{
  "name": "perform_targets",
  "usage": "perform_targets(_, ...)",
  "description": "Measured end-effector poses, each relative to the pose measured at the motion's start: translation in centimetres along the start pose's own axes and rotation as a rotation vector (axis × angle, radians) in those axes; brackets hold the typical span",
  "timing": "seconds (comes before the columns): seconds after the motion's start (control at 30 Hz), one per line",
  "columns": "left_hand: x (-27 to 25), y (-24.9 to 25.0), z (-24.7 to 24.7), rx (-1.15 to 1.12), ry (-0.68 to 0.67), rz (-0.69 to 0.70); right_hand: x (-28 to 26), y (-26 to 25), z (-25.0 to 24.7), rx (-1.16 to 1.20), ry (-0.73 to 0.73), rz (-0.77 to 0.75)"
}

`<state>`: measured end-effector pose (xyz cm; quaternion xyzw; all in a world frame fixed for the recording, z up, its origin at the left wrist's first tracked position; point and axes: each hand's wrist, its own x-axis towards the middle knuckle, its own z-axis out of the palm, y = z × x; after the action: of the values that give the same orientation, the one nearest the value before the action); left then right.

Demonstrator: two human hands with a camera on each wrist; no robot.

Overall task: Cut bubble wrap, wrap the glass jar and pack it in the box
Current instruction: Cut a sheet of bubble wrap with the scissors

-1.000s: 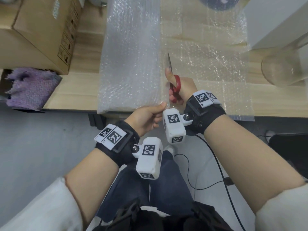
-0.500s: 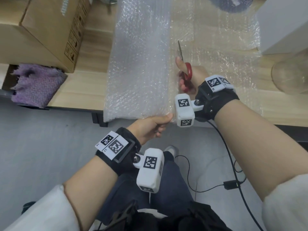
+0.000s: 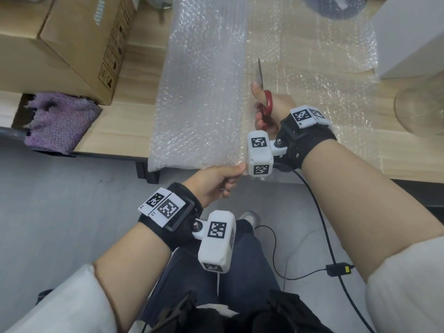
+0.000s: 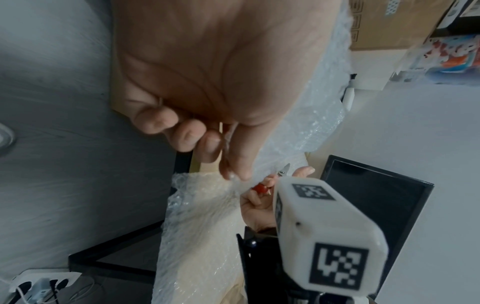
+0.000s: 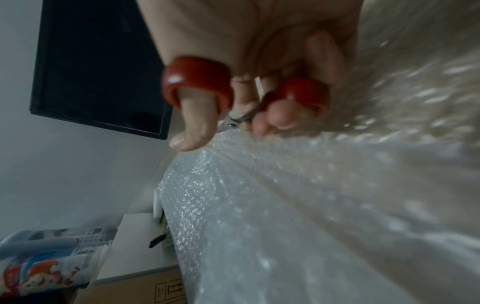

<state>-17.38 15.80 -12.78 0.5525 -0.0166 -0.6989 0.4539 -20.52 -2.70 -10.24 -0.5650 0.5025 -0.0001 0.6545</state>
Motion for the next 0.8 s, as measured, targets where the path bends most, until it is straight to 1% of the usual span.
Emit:
perform_targets(0.13,-0.2,-0.3,-0.2,0.026,-0.003,-0.023,0.5,-0.6,0.1,-0.035,-0.007,-0.008)
perform_targets(0.27,-0.5,0.0,-0.5,-0.010,0.026,0.000,1.6,-0.8,0.8,-0.013,0.043,-0.028)
perform_targets(0.37,-0.4,0.4,-0.4,-0.003,0.053,0.009,2.5,-0.8,1.2,-0.096,0.108,-0.038)
perform_targets(0.43,-0.4,0.6,-0.4,-0.019,0.077,0.015,2.8,-0.9,1.0,-0.138,0.119,-0.049)
perform_targets(0.5,-0.7,0.6,0.0,-0.015,0.067,-0.016,2.8,-1.0,0.8,-0.149,0.115,-0.074)
perform_targets(0.53,-1.1,0.7,0.3,0.026,0.033,-0.059,2.9,-1.0,0.7,-0.139,0.109,-0.089)
perform_targets(0.57,-1.7,0.8,0.7,0.110,-0.029,-0.118,2.8,-1.1,0.6,-0.126,0.098,-0.090)
perform_targets(0.6,-2.5,1.2,1.1,0.246,-0.105,-0.171,2.6,-1.1,0.5,-0.119,0.083,-0.079)
perform_targets(0.63,-3.7,2.0,1.5,0.423,-0.174,-0.195,2.4,-1.2,0.4,-0.110,0.065,-0.071)
perform_targets(0.67,-4.8,3.2,1.7,0.603,-0.211,-0.182,2.3,-1.3,0.2,-0.098,0.046,-0.068)
perform_targets(0.7,-5.7,4.8,1.8,0.754,-0.204,-0.127,2.3,-1.3,0.0,-0.086,0.034,-0.069)
perform_targets(0.73,-6.1,6.5,1.7,0.848,-0.145,-0.043,2.2,-1.2,0.0,-0.083,0.033,-0.072)
perform_targets(0.77,-6.1,8.4,1.4,0.885,-0.040,0.053,2.2,-1.1,0.0,-0.088,0.032,-0.076)
perform_targets(0.8,-4.8,10.9,1.7,0.883,0.092,0.153,2.9,-1.3,-0.8,-0.087,0.023,-0.078)
